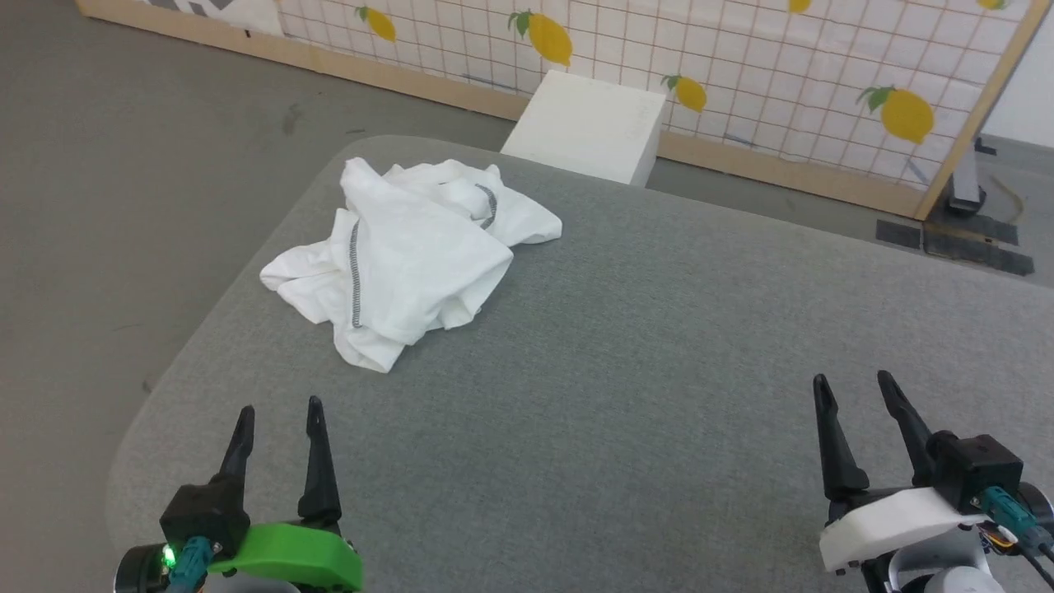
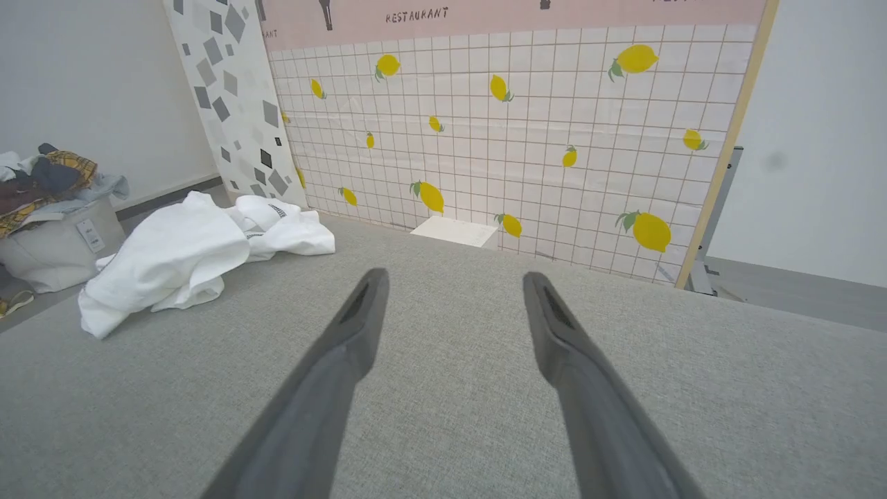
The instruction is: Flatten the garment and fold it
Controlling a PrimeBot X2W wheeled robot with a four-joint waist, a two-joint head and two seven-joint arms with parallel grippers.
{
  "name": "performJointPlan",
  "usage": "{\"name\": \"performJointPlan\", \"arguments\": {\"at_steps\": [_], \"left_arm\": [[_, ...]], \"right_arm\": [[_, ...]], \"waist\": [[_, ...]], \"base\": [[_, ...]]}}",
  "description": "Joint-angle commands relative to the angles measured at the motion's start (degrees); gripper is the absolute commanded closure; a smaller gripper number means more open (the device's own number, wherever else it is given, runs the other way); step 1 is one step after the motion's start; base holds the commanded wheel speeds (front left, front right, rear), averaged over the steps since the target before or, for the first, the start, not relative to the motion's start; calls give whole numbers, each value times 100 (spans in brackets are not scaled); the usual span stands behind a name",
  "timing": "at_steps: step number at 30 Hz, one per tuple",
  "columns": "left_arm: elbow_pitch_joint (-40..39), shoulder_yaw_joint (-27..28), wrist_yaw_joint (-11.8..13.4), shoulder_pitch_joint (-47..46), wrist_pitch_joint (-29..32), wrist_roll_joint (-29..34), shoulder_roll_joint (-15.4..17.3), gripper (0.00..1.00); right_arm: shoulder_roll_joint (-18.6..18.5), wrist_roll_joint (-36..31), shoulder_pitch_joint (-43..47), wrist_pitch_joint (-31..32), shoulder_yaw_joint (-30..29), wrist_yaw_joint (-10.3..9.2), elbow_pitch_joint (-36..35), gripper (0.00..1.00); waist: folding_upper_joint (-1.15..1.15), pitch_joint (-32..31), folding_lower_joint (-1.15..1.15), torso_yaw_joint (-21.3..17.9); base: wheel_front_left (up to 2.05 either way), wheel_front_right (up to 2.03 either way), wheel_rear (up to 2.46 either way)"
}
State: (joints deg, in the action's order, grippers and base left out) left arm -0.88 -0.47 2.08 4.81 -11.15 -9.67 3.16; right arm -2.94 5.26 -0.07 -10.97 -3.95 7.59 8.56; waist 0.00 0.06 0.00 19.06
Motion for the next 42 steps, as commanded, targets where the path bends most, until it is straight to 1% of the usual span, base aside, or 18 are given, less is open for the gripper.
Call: {"name": "performJointPlan", "arguments": {"at_steps": [1, 4, 27, 34, 40, 42], "left_arm": [[-22, 17, 29, 99, -56, -60, -22, 0], [-33, 25, 52, 118, -116, -119, -23, 0], [-99, 51, 151, 231, -385, -398, -28, 0], [-170, 83, 93, 158, -385, -402, -28, 0], [-312, 196, -18, 26, -385, -255, -28, 0], [-362, 207, -64, -15, -385, -335, -28, 0]], "right_arm": [[5, 71, 52, -72, -9, -8, 36, 0], [5, 100, 38, -132, -8, -8, 80, 0], [6, 153, 37, -403, -119, -10, 238, 0], [6, 146, 28, -403, -110, -10, 228, 0], [6, 132, 22, -403, -112, -10, 228, 0], [6, 128, 22, -403, -119, -10, 227, 0]], "waist": [[0, 4, 0, 68], [0, 32, 0, 164], [0, 126, 0, 546], [0, 173, 0, 494], [0, 217, 0, 441], [0, 231, 0, 423]], "base": [[0, 0, 0], [0, 0, 0], [0, 0, 0], [0, 0, 0], [0, 0, 0], [0, 0, 0]]}}
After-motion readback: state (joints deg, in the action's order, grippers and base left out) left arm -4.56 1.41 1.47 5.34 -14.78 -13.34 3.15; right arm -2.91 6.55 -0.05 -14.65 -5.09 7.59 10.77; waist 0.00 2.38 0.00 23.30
